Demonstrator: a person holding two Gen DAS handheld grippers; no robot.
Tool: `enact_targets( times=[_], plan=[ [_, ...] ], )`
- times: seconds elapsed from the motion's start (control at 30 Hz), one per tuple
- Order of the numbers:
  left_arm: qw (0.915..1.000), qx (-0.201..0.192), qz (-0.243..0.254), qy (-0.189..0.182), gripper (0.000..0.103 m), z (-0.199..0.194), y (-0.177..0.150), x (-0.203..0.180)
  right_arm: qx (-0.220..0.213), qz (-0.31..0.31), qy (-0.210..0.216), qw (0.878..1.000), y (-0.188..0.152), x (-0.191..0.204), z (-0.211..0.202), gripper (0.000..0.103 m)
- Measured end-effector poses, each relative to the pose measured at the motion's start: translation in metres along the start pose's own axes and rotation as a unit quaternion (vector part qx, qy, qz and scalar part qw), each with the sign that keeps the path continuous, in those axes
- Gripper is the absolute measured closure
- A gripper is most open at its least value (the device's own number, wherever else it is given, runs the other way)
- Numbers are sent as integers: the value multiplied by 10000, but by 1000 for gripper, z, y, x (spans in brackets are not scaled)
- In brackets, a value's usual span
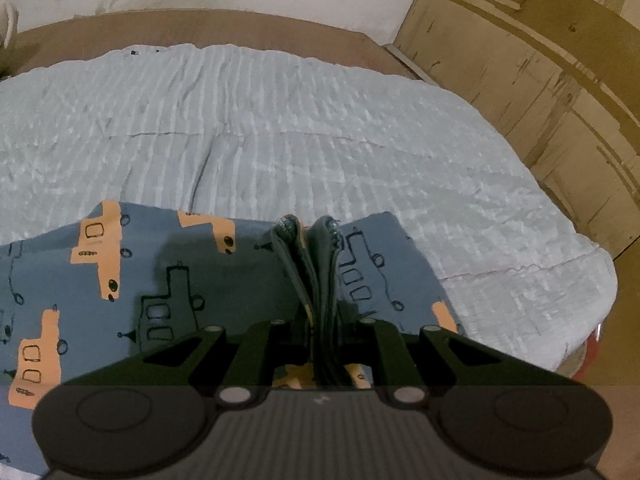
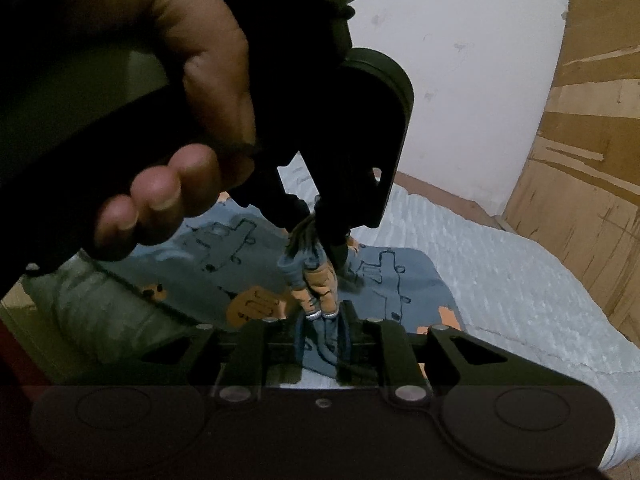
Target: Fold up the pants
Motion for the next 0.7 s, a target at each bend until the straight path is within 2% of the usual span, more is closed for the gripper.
enact_targets(
  times=[0.3, 0.5, 0.7],
  plan=[
    [9994, -194, 243, 119, 91, -45, 18, -4, -456, 145, -28, 9989, 29, -3, -24, 87],
    [9983, -208, 345, 417, 91, -66, 17, 21, -637, 95, 273, 9975, 48, 13, -36, 87],
    [9982, -185, 173, 553, 91, -65, 7, 64, -632, -129, 726, 9953, 57, 49, -35, 87]
  ],
)
Point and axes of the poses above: each gripper's, at about its wrist camera, not at the fingertips, and z roughly the way its jaws point, x to its left, y to its top, the point moved 8 cm from there along z, roughly the way its jaws point, and after that the axes turned 10 degrees about -z, right-handed, at the moved point
